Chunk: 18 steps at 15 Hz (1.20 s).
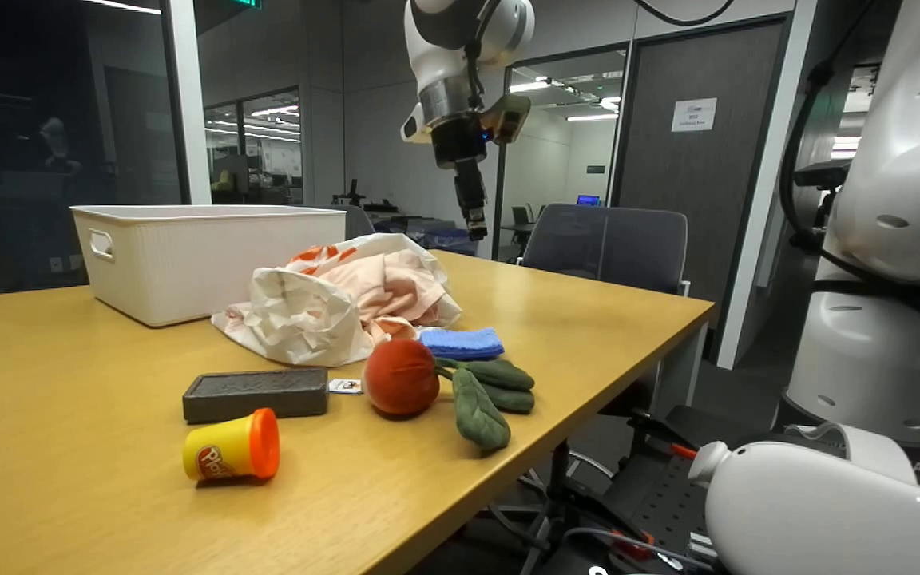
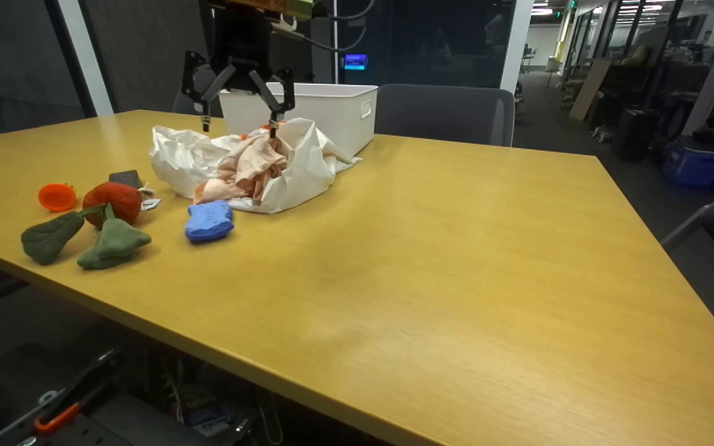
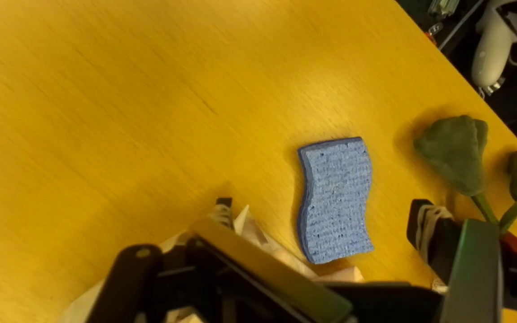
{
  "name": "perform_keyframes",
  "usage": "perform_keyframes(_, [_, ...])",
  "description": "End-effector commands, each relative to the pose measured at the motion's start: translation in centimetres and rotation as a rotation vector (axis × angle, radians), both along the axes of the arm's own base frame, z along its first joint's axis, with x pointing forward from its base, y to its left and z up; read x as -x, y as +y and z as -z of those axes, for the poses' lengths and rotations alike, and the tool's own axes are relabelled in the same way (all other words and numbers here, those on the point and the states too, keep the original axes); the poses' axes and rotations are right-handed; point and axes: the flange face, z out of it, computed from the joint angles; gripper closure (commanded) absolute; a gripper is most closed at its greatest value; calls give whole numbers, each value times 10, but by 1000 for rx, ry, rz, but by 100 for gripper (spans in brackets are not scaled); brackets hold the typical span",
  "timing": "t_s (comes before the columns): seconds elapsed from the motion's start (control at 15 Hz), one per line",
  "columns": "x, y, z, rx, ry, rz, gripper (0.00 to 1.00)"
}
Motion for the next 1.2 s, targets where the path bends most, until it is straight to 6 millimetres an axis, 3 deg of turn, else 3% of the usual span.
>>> perform_keyframes(0.0, [21, 20, 15, -104, -90, 37, 0])
perform_keyframes(0.33, [73, 68, 38, -205, -156, 16, 0])
perform_keyframes(0.53, [100, 95, 42, -221, -184, -40, 0])
perform_keyframes(0.93, [137, 154, 68, -266, -202, -185, 0])
perform_keyframes(1.13, [130, 143, 90, -278, -228, -252, 0])
